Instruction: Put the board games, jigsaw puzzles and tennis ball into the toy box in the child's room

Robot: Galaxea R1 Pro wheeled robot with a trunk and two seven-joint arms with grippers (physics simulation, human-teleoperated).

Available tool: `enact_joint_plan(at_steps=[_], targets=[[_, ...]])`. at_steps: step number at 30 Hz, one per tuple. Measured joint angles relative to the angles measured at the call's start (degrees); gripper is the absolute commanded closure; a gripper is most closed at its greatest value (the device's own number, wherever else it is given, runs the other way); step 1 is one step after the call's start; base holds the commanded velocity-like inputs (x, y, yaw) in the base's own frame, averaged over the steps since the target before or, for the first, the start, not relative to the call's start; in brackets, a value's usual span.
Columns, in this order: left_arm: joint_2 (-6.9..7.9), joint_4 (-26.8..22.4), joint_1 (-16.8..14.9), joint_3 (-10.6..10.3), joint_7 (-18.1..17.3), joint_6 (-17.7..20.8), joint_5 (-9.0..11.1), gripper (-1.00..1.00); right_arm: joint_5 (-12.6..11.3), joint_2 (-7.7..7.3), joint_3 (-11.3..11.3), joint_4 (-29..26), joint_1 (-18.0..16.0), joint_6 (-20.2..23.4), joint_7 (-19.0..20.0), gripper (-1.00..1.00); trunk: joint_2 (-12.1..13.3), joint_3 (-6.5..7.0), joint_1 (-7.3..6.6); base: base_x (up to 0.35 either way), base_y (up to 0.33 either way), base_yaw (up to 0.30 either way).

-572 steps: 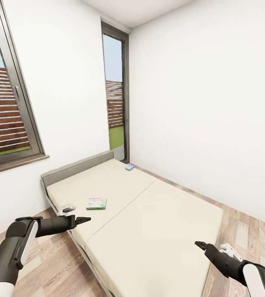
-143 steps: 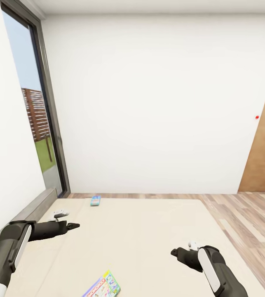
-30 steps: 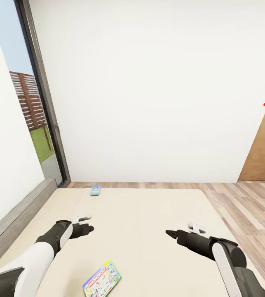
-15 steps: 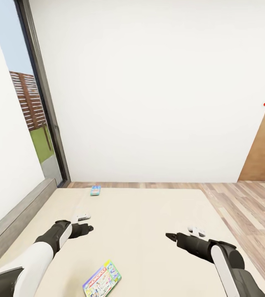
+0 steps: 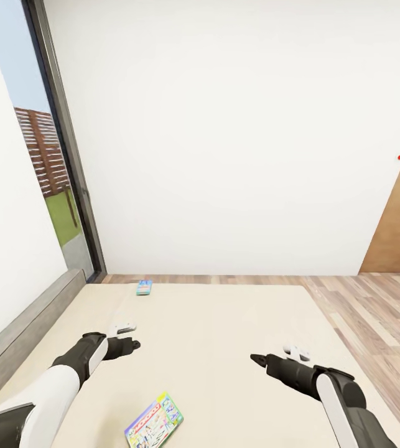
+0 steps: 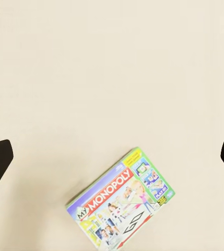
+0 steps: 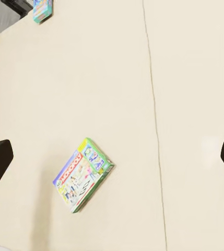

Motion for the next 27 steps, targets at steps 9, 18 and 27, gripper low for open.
enact_joint_plan(at_steps=[9,18,27], targets=[[0.02,0.00,0.01,0.06,-0.08,-0.02,0.04,-1.00,0.33,-0.04,0.51,1.28,0.00,-3.88,0.08,-1.00,0.00,0.00,0.00,0.000,0.000,0.000],[0.02,-0.08,0.01,0.07,-0.05,-0.03,0.08,-1.00,0.37,-0.25,0.37,2.27,0.00,-5.51,0.84,-1.00,0.00,0.00,0.00,0.000,0.000,0.000],[0.02,-0.09,0.01,0.07,-0.04,-0.05,0.07,-1.00,0.37,-0.33,0.31,2.43,0.00,-5.72,1.08,-1.00,0.00,0.00,0.00,0.000,0.000,0.000]])
